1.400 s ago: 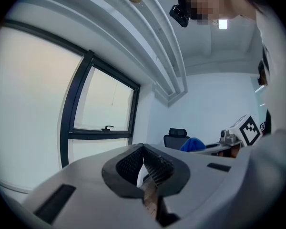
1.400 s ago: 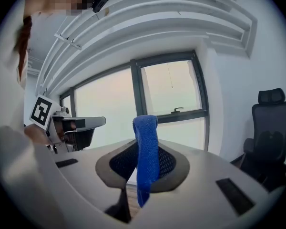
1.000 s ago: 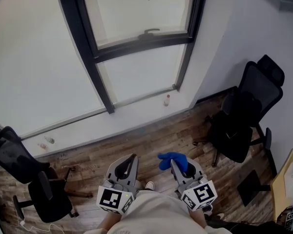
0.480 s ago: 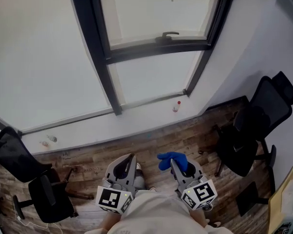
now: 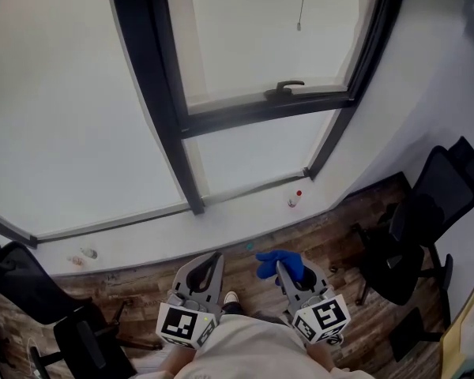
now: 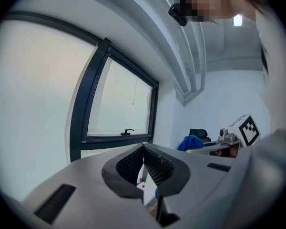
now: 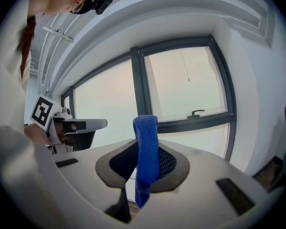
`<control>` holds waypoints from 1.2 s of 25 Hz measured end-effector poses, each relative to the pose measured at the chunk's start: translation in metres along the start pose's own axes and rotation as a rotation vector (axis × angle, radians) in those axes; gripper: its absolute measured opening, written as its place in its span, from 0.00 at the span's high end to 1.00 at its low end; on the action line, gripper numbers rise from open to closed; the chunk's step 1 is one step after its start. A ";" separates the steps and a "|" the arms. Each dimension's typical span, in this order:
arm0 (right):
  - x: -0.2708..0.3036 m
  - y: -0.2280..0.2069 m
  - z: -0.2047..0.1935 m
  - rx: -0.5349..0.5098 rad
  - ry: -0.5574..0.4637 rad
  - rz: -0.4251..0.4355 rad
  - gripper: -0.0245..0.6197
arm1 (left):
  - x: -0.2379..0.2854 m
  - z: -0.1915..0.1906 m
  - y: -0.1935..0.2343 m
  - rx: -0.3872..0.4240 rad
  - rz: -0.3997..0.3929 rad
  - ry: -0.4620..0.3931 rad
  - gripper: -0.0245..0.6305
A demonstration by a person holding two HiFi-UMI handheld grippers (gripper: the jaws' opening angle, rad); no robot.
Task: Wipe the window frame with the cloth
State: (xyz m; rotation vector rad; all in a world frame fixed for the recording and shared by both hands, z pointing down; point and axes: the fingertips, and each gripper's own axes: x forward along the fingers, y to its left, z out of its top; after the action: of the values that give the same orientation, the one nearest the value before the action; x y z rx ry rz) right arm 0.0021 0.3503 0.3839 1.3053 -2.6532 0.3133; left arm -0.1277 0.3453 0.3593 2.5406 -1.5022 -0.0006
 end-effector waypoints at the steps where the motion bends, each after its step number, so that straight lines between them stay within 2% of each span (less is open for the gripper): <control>1: 0.006 -0.001 0.000 0.000 0.004 -0.002 0.87 | 0.004 0.000 0.005 -0.002 0.001 0.003 0.95; 10: 0.049 -0.037 0.001 0.020 0.036 0.004 0.87 | 0.050 -0.010 0.028 -0.040 0.023 0.037 0.95; 20: 0.089 -0.116 0.040 -0.023 0.007 0.066 0.87 | 0.130 0.018 0.027 -0.027 0.072 -0.014 0.95; 30: 0.112 -0.151 0.036 -0.005 0.021 0.092 0.87 | 0.167 0.011 0.031 -0.033 0.106 -0.002 0.95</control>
State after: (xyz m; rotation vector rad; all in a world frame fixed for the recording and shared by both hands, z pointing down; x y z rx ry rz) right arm 0.0528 0.1657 0.3937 1.1739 -2.6999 0.3305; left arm -0.0745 0.1837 0.3695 2.4327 -1.6223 -0.0128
